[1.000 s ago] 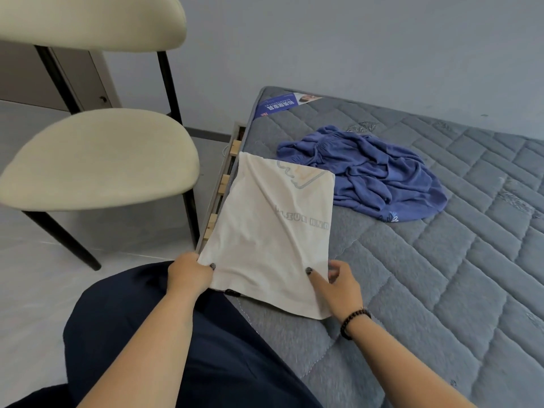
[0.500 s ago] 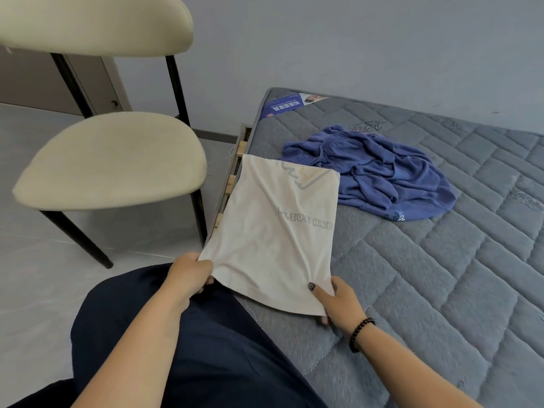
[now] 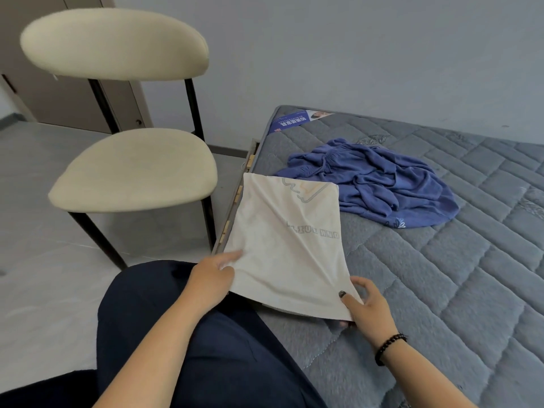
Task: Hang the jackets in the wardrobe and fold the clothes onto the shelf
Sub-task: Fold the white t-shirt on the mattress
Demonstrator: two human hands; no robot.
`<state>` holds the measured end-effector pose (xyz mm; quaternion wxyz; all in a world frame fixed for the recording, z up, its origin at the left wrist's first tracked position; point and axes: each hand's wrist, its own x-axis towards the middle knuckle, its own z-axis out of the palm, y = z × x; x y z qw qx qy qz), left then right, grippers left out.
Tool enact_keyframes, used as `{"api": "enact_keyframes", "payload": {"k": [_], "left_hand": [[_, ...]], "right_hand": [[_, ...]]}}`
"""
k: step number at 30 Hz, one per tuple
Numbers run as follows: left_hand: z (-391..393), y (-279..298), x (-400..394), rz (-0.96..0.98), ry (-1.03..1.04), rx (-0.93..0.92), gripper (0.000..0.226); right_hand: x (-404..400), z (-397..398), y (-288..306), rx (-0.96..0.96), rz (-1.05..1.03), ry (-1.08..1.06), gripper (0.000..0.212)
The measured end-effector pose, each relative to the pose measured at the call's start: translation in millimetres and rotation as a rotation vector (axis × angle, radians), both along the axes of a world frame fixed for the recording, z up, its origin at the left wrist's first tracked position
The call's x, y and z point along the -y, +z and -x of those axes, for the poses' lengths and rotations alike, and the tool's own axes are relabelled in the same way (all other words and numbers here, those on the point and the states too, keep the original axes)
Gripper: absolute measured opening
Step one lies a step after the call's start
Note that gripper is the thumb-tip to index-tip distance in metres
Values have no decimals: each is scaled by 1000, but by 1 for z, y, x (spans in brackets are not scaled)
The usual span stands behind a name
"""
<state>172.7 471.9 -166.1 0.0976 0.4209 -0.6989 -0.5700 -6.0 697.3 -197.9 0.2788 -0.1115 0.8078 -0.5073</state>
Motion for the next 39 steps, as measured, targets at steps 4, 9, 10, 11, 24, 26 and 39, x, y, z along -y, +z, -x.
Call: {"api": "enact_keyframes", "payload": {"k": [4, 9, 10, 11, 24, 26, 39], "left_hand": [[-15, 10, -7, -86, 39, 60, 52], [-7, 22, -9, -408, 253, -63, 51], [-3, 26, -7, -468, 277, -113, 49], [2, 29, -3, -512, 287, -157, 47], [140, 35, 112, -441, 330, -274, 44], [161, 20, 126, -329, 329, -229, 44], [135, -60, 83, 93, 438, 32, 11]], "right_hand": [[-20, 7, 17, 221, 298, 55, 33], [-27, 18, 30, 544, 538, 65, 19], [-22, 20, 33, 554, 575, 45, 17], [-15, 24, 35, 552, 603, 14, 18], [129, 135, 56, 434, 634, -220, 23], [151, 153, 45, 405, 609, -277, 23], [129, 109, -31, -210, 52, -472, 18]]}}
